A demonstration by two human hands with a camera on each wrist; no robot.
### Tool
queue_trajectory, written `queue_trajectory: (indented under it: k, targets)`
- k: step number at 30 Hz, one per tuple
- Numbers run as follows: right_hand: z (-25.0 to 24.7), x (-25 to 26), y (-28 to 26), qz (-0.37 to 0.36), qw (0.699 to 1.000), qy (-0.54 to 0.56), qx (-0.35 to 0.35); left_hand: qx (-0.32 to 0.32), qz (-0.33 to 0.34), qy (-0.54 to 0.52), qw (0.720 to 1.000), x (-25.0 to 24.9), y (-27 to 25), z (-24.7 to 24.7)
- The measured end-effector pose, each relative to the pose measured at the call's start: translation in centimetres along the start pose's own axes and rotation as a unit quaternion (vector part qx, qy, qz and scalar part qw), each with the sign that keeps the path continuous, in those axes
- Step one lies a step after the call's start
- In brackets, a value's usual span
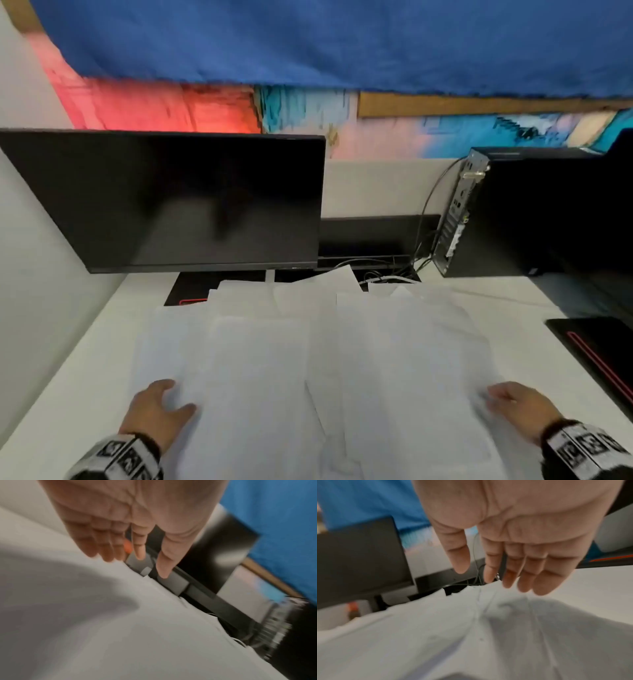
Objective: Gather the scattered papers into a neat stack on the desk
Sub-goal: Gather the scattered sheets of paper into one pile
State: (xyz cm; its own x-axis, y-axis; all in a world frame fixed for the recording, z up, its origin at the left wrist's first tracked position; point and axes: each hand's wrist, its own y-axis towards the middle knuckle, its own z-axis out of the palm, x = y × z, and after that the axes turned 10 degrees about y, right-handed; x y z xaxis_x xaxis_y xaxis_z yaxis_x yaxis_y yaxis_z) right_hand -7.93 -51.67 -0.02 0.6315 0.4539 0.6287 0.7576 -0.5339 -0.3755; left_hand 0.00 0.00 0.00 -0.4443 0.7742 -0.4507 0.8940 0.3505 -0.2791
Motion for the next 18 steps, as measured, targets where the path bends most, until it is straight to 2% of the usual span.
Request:
queue_trajectory:
  k: [3,5,8,13,18]
  targets:
    - [0.8,0.9,1.1,0.113,0.993,-0.036,0.026,0.054,-0.114,0.075,0.989,-1.1,0.5,0.8]
    - [1.3,1.7,1.2,0.140,0.990,-0.009,0.027,0.071,-0.132,0.104,0.983,-1.9,0.5,1.1]
    - [2.6,2.4,1.0,0.153,0.987,0.035,0.038,0.099,-0.116,0.121,0.981,-2.4,0.8,2.0]
    - [5.0,2.9,0.8,0.153,0.980,0.118,0.048,0.143,-0.087,0.075,0.983,-2.9,1.2,3.5]
    - [6.5,3.4,0.8,0.165,0.971,0.168,0.048,0.158,-0.051,-0.051,0.985,-2.8,1.6,4.8]
